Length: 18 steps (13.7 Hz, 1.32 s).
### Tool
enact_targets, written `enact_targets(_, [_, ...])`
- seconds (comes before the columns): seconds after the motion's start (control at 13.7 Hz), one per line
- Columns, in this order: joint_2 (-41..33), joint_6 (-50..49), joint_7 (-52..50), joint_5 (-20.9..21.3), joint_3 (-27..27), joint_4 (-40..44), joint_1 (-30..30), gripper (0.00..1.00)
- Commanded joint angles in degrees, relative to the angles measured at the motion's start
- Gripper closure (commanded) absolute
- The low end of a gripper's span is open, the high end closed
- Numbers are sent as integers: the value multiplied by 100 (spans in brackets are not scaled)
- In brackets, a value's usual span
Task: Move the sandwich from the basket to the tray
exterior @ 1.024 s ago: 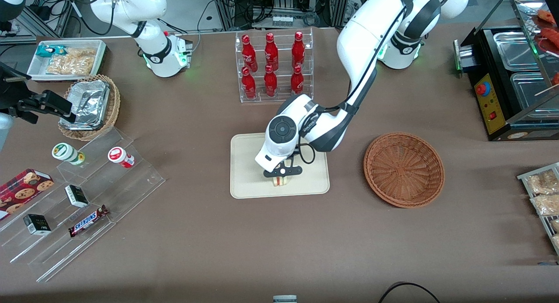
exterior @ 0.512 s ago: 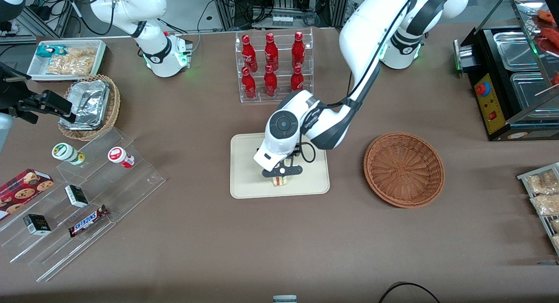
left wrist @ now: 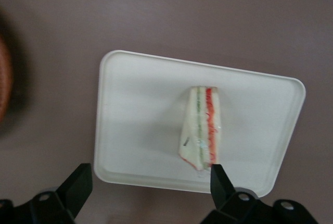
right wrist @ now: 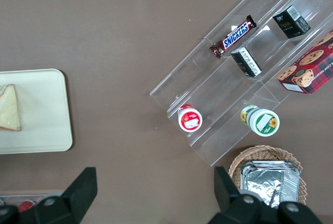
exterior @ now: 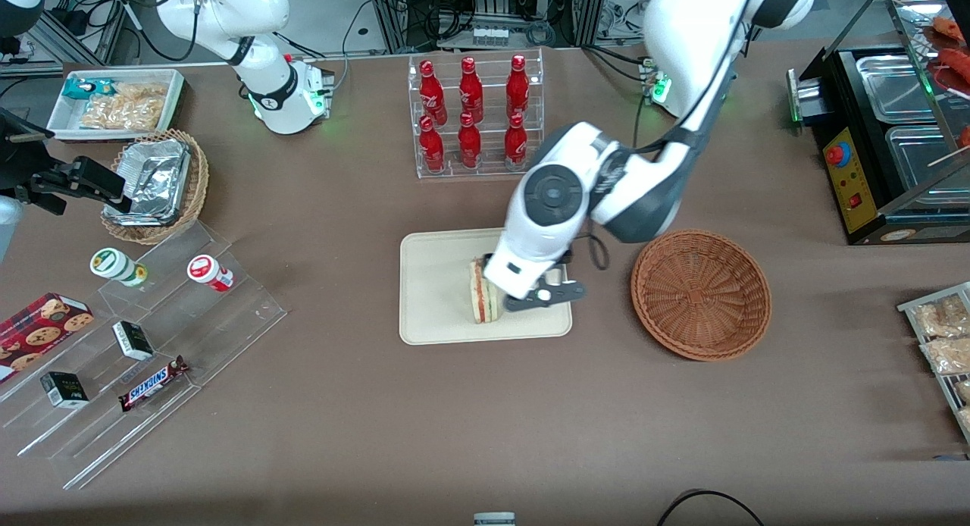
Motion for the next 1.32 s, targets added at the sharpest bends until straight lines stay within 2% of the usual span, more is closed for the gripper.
enact_targets(0.0, [-570,-290,27,80,4,-614,337,0])
enact_targets(0.59, [-2021,-405,1932,98,13,-2162,1725,0])
enact_targets(0.88, [-2583,-896,2364,229,74,-2251,2175,0])
enact_targets(1.24, [-3120,-1679,3611,238,-259,-2225,3185,0])
